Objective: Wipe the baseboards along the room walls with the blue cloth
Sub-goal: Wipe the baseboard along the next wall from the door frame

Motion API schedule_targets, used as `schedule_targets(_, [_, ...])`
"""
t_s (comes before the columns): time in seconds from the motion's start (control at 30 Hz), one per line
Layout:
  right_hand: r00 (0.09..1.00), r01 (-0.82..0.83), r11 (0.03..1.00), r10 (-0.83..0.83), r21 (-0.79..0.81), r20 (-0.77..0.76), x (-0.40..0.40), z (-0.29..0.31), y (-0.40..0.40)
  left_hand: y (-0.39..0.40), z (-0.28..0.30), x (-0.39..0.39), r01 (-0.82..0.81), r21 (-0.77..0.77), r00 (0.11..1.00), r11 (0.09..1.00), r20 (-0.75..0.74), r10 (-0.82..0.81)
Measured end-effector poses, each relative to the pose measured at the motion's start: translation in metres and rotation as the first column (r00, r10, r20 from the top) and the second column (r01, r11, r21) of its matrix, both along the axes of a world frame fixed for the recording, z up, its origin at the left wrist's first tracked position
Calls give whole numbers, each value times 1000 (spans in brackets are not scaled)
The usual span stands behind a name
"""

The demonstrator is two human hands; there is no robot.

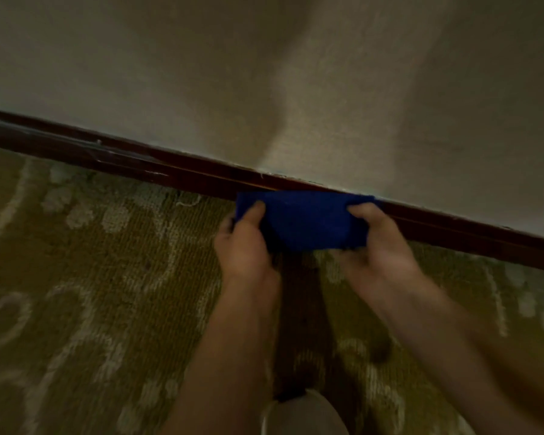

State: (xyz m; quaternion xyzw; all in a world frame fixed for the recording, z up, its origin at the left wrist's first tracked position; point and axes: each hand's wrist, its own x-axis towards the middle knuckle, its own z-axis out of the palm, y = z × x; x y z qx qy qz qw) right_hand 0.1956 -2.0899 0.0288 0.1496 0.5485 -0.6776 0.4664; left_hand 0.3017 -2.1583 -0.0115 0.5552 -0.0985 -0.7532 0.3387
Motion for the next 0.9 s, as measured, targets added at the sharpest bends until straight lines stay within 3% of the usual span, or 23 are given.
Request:
schedule_targets(0.1, [993, -59, 998, 59, -1, 98, 17, 0, -16, -17, 3, 24, -72, -48, 997, 996, 1, 72])
schedule_targets(0.23, [939, -300, 953, 301, -30, 167, 42, 0, -38, -42, 2, 65, -256, -118, 964, 960, 40, 262])
schedule_targets(0.3, [902, -394, 918, 396, -46, 170, 58, -1, -56, -61, 1, 86, -273, -149, 955, 950, 74, 286])
schedule_targets(0.47, [871, -445, 892, 451, -80, 193, 88, -4, -95, -121, -8, 120, -230, -158, 948, 960, 187, 258])
schedule_targets(0.6, [875, -413, 906, 423, -92, 235, 108, -6, -113, -142, -12, 116, -299, -223, 891, 928, 283, 355])
schedule_targets(0.7, [930, -326, 945, 315, 30, 190, 109, -6, -106, -128, -6, 88, -277, -301, 834, 913, 397, 384])
schedule_targets(0.8, [965, -228, 972, 217, 59, 145, 95, 1, -86, -97, 3, 76, -109, -290, 878, 951, 420, 229])
schedule_targets(0.9, [980, -176, 980, 166, 93, 105, 85, 10, -78, -81, 9, 81, -10, -214, 940, 977, 330, 82])
